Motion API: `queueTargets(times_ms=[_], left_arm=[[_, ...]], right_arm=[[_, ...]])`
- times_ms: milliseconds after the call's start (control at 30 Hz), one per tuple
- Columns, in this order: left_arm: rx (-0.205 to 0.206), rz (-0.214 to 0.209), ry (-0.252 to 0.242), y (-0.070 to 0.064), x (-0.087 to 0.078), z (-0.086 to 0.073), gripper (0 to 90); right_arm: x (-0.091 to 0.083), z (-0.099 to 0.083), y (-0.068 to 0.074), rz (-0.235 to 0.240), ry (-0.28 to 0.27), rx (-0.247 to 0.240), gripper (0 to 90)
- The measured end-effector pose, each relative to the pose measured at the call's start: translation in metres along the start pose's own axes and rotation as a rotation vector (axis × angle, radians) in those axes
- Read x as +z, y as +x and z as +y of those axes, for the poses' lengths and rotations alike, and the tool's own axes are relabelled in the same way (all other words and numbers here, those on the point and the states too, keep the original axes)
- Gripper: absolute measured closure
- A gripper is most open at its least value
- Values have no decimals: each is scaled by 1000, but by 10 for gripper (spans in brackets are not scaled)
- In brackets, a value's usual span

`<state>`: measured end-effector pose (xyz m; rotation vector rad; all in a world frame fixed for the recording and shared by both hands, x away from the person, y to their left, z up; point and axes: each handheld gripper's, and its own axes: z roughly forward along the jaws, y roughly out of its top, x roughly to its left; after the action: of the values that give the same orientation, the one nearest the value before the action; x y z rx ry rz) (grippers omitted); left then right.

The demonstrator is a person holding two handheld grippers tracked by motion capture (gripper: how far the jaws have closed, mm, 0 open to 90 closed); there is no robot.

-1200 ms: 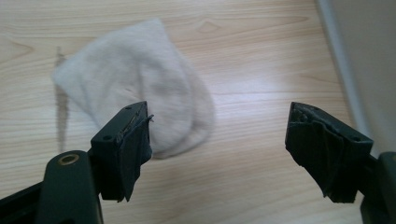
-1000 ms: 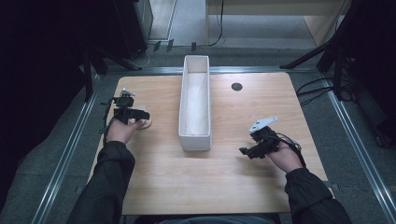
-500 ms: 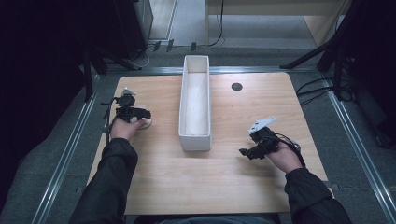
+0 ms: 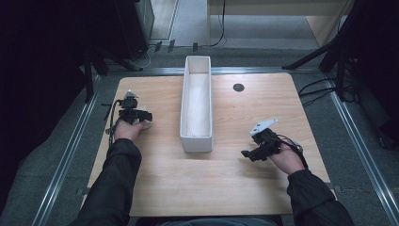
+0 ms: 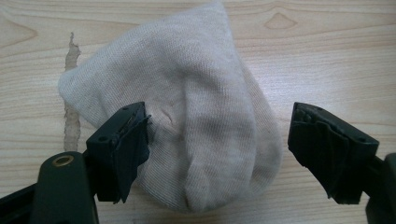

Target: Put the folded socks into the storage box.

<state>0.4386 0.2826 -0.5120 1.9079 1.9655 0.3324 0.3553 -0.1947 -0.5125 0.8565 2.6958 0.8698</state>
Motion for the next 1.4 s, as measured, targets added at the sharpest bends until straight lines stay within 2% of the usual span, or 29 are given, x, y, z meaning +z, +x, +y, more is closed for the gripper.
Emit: queueTargets(times_ms=[167,200,267,367,400,467,567,767,1000,1067,1133,1400], left_arm=[[20,5,-8,-1,-2,0,230],[1,-4,-19,1,-6,0,230],[-11,-8,-20,2,-8,1,230],[-52,33,-13,6,-14,3,179],[-52,33,-13,6,-14,3,160],[-89,33,-11,8,-14,4,144],[-99,38,1,7,-7,5,134],[-77,49,1,2,5,4,141],[-13,63,-12,-2,11,2,167],[13,61,-24,-4,11,-1,234],[33,53,-25,-5,11,-1,242],[67,15,-26,-9,9,-3,391]], right_arm=[[0,0,0,0,1,2,210],[0,0,0,-1,2,2,210],[0,0,0,0,2,0,210],[1,0,1,1,6,-1,210],[1,0,1,1,6,-3,210],[1,1,1,3,8,-6,210],[1,1,1,0,6,-9,210],[1,1,1,0,11,-11,210],[2,1,2,0,17,-21,210],[2,1,2,-2,19,-23,210],[2,1,2,-3,19,-23,210],[2,1,2,-7,26,-26,210]])
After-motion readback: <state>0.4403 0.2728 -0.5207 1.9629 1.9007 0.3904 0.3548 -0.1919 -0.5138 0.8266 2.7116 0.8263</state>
